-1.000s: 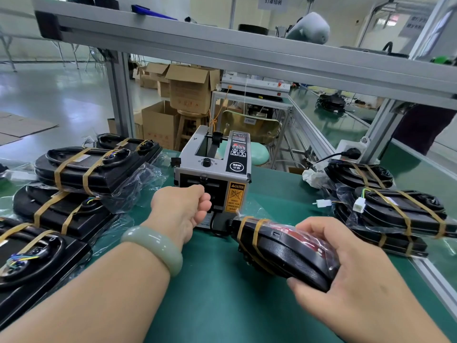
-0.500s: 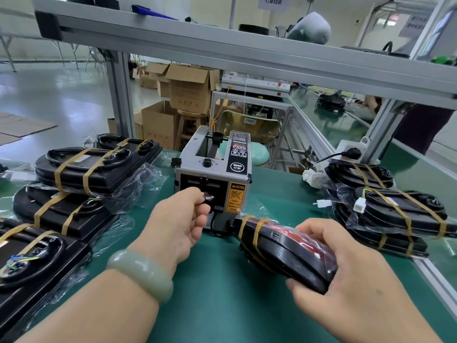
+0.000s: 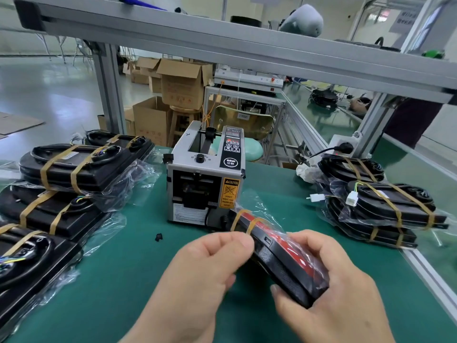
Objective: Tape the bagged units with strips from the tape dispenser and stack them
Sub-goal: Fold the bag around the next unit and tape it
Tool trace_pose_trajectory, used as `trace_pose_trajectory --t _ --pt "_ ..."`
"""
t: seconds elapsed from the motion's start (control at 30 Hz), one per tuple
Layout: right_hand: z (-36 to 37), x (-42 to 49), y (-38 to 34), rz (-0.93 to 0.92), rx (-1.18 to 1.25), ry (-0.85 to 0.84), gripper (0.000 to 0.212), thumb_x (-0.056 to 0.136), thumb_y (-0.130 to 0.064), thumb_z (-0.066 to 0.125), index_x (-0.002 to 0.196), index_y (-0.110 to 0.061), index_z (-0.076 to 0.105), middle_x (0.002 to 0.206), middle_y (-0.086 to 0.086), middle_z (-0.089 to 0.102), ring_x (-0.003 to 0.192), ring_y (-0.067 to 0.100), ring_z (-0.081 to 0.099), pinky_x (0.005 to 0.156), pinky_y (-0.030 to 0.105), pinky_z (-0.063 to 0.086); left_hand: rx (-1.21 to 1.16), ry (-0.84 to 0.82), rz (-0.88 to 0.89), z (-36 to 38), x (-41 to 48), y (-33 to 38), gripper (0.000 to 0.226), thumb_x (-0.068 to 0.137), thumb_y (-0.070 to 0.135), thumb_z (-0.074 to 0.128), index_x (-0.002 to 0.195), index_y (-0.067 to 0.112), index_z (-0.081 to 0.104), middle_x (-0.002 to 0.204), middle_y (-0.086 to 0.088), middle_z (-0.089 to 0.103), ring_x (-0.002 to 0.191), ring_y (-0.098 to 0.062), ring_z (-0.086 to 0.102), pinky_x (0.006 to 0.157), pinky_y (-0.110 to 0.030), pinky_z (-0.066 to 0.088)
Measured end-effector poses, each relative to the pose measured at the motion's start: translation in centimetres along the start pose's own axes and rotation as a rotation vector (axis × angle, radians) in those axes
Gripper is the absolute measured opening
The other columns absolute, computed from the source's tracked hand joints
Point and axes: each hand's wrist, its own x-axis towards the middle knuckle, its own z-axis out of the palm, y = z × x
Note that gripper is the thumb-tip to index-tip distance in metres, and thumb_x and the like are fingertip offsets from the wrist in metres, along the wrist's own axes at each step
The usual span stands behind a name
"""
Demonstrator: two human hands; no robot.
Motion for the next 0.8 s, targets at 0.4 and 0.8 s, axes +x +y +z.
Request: trace_pose_trajectory --t 0.4,0.8 --pt "1.2 -0.7 0.6 0.006 0.103 0.056 0.070 0.043 -0.031 0.071 0.110 -0.041 0.056 0.093 -0.020 0.068 0.079 0.004 0.066 0.073 0.012 0.046 0.045 0.092 0.101 0.9 0.6 -1.3 0.017 0.079 0.030 0.065 0.070 0.035 0.078 0.130 0.019 0.049 0.115 0.024 0.034 0.096 -0.020 0.024" --pt "1.3 -0.6 0.0 -0.009 0.080 0.056 0.071 0.043 -0.032 0.071 0.111 -0.044 0.052 0.092 -0.024 0.067 0.078 0.001 0.065 0.073 0.017 0.047 0.085 0.107 0.128 1.6 0.5 -1.2 0.020 0.079 0.032 0.063 0.067 0.033 0.078 0.119 0.027 0.051 0.119 0.029 0.025 0.096 -0.018 0.025"
